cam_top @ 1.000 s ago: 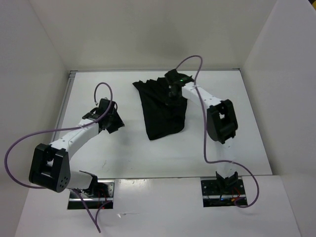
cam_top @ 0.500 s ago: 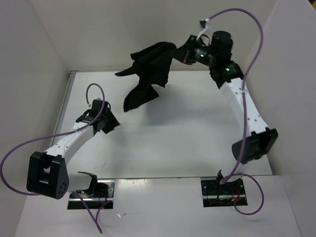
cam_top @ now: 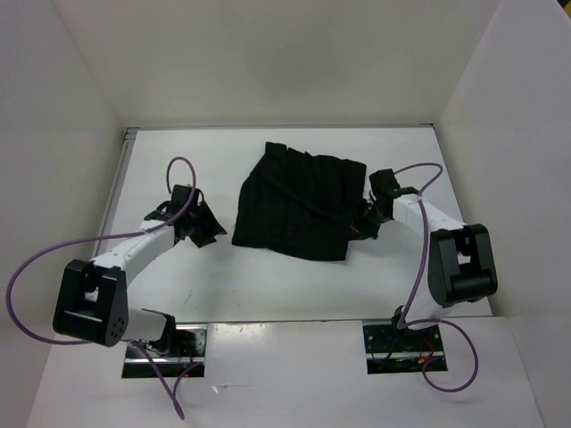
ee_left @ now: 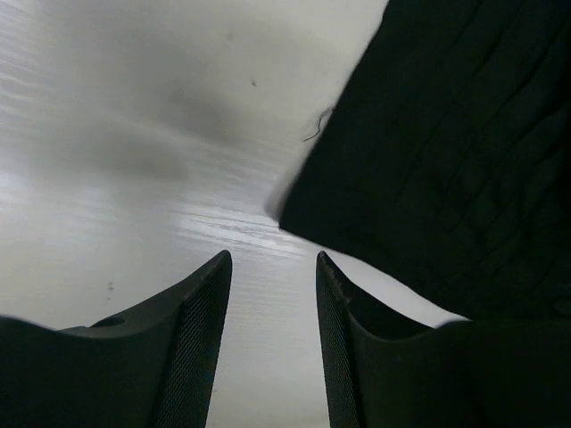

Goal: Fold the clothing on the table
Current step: Flatten the skirt out

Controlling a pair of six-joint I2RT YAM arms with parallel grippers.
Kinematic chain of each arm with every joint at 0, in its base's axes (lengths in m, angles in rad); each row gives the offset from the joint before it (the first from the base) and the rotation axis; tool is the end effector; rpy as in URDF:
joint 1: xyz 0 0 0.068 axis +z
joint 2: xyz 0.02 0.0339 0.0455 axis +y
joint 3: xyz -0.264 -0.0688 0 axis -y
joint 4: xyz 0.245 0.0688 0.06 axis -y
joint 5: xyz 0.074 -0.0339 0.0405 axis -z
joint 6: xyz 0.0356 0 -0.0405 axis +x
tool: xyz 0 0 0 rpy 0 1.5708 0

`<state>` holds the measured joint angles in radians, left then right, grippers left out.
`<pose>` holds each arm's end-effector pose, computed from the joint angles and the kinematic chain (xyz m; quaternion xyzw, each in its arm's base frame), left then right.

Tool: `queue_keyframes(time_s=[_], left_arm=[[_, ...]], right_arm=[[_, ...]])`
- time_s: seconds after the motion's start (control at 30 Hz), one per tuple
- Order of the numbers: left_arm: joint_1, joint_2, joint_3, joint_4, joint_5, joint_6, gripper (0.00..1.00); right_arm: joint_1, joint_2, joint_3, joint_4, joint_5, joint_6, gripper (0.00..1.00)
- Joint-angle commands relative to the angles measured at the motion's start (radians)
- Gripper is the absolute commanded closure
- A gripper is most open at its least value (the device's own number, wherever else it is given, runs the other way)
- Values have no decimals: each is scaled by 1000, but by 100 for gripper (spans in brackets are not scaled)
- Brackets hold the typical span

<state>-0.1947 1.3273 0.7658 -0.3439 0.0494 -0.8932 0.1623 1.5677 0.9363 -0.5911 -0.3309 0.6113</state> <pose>0.2580 -0.0527 0.2039 -0.3158 0.8906 -0.1889 0.2673 0.2834 0.0581 0.1801 0.1884 0.9534 0.2147 0.0971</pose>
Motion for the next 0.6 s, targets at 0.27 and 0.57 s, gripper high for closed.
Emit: queue_keyframes(time_s=[0.27, 0.57], left_arm=[[-31, 252, 21, 184, 153, -21, 61], [-31, 369, 58, 296, 248, -33, 50]], right_arm=[[-20, -52, 62, -7, 72, 31, 100], [-20, -34, 62, 4, 72, 22, 100]])
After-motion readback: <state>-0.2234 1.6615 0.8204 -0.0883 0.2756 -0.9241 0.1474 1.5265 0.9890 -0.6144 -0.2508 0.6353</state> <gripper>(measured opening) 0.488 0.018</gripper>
